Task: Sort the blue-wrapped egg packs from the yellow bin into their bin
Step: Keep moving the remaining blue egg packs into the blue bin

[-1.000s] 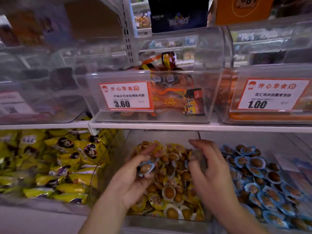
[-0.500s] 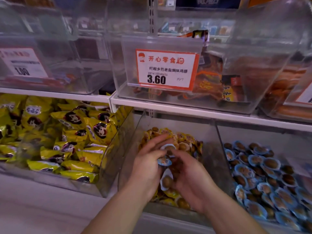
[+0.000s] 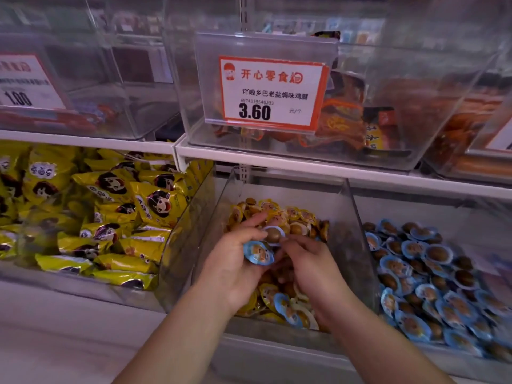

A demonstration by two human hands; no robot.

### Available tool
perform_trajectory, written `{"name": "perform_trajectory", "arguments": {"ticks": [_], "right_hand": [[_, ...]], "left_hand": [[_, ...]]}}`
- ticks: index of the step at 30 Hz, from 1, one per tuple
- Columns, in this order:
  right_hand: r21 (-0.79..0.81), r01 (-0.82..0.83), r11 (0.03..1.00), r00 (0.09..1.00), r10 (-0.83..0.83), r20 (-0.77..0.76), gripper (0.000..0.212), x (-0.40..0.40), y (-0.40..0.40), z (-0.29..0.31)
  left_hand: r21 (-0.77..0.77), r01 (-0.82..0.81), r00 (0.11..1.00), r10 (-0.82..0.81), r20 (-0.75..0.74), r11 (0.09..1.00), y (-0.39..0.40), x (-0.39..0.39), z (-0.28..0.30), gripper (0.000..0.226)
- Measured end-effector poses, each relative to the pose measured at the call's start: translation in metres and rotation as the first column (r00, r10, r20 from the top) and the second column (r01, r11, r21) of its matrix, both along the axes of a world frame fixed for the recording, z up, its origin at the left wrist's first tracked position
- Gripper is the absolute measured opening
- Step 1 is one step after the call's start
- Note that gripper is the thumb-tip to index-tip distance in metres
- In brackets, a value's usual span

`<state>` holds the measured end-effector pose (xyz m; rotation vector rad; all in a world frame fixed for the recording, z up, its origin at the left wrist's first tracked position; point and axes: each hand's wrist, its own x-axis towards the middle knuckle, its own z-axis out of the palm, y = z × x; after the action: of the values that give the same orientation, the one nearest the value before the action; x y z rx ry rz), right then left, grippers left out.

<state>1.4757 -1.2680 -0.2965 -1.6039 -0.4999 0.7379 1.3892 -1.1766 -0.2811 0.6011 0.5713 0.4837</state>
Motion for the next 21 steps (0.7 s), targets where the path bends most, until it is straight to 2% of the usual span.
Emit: {"name": "perform_trajectory", "arguments": {"ticks": [2,3,4,5,7,8,10,12,14,16,17,18,19,20,21], "right_hand": [[-0.098,-0.038,0.994,0.966,0.061,0.25,0.02,0.006,-0.009,0.009],[-0.178,-0.078,0.981,0.903,0.145,0.405,0.015,0.01,-0.017,0.015],[-0.291,-0.136,0.947,0.804,0.277,0.526,0.024,0.012,-0.026,0.02],[-0.423,-0.189,0.886,0.689,0.427,0.585,0.041,0.012,-0.035,0.024],[-0.65,-0.226,0.726,0.473,0.665,0.578,0.061,0.006,-0.047,0.021],[-0.71,-0.217,0.67,0.384,0.727,0.569,0.061,0.001,-0.05,0.016],[-0.707,-0.224,0.671,0.294,0.738,0.608,0.054,-0.004,-0.054,0.005],[-0.624,-0.279,0.73,0.329,0.683,0.652,0.047,-0.002,-0.058,0.004],[-0.531,-0.323,0.784,0.419,0.621,0.662,0.037,0.005,-0.065,0.009],[-0.462,-0.294,0.837,0.492,0.547,0.677,0.027,0.011,-0.073,0.013],[-0.401,-0.256,0.879,0.562,0.473,0.678,0.023,0.013,-0.076,0.015],[-0.309,-0.206,0.928,0.67,0.364,0.647,0.019,0.013,-0.077,0.018],[-0.191,-0.146,0.971,0.801,0.229,0.553,0.016,0.012,-0.078,0.021],[-0.055,-0.084,0.995,0.925,0.098,0.368,0.014,0.011,-0.077,0.025],[0.076,-0.022,0.997,0.995,0.014,0.103,0.015,0.01,-0.075,0.03]], "left_hand": [[0.016,-0.025,0.999,0.026,-0.047,1.0,0.002,0.001,0.0,0.035],[0.014,-0.039,0.997,0.04,-0.064,0.999,0.003,0.001,0.0,0.03],[0.009,-0.049,0.996,0.049,-0.068,0.999,0.004,0.0,0.001,0.025],[-0.003,-0.052,0.997,0.052,-0.055,0.999,0.005,-0.001,0.002,0.021],[-0.042,-0.038,0.999,0.038,-0.001,0.998,0.005,-0.002,0.002,0.017],[-0.057,-0.025,0.999,0.026,0.02,0.998,0.004,-0.001,0.002,0.018],[-0.068,-0.016,0.999,0.018,0.032,0.998,0.003,0.001,0.001,0.02],[-0.068,-0.03,0.999,0.031,0.025,0.997,0.001,0.005,-0.001,0.022],[-0.061,-0.051,0.998,0.053,0.025,0.997,-0.004,0.009,-0.001,0.024],[-0.022,-0.085,0.996,0.085,0.013,0.996,-0.01,0.012,0.0,0.021],[0.031,-0.119,0.993,0.119,-0.002,0.992,-0.014,0.015,0.001,0.019],[0.117,-0.169,0.985,0.172,-0.018,0.979,-0.019,0.018,0.003,0.016],[0.241,-0.229,0.97,0.243,-0.029,0.943,-0.024,0.021,0.004,0.016],[0.403,-0.283,0.945,0.325,-0.038,0.87,-0.031,0.024,0.006,0.019],[0.576,-0.308,0.919,0.394,-0.027,0.758,-0.04,0.026,0.006,0.022]]}}
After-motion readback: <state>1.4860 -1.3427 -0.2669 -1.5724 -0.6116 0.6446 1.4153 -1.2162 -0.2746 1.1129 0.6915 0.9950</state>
